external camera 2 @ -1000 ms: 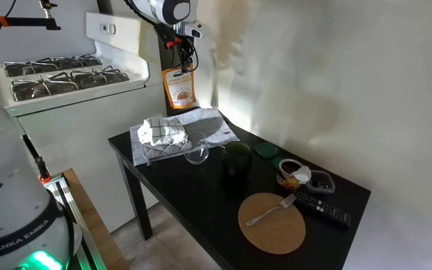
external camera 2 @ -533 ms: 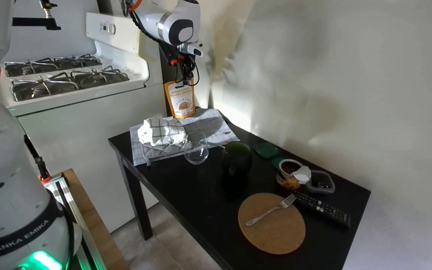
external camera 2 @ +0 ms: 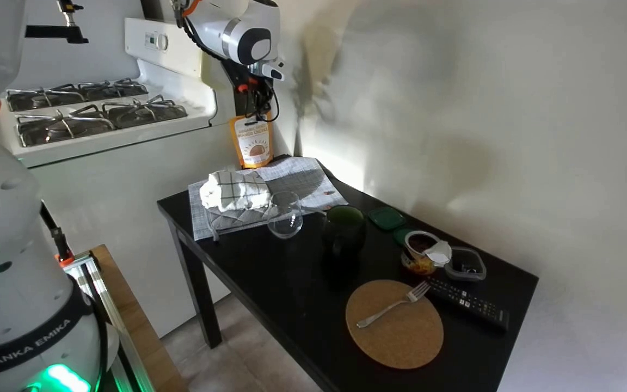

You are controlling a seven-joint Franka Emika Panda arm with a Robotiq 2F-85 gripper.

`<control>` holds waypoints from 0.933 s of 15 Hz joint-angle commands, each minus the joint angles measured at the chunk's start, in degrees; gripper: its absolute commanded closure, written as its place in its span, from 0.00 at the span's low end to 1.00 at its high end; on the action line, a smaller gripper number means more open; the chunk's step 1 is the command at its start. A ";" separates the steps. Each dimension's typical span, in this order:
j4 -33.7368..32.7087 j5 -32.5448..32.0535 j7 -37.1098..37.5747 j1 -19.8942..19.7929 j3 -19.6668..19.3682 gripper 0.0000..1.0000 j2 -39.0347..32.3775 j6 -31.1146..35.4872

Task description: Move the white and yellow pack to the left

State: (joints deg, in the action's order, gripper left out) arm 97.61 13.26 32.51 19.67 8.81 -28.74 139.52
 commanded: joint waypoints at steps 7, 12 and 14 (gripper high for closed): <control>2.26 -2.33 9.59 1.96 -1.62 0.99 3.24 -2.85; 3.64 -2.86 12.51 1.98 -1.76 0.99 4.35 -3.46; 4.52 -3.10 13.47 1.93 -1.88 0.99 4.85 -3.41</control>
State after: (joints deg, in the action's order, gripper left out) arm 99.41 11.90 42.11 20.77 7.84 -26.16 136.87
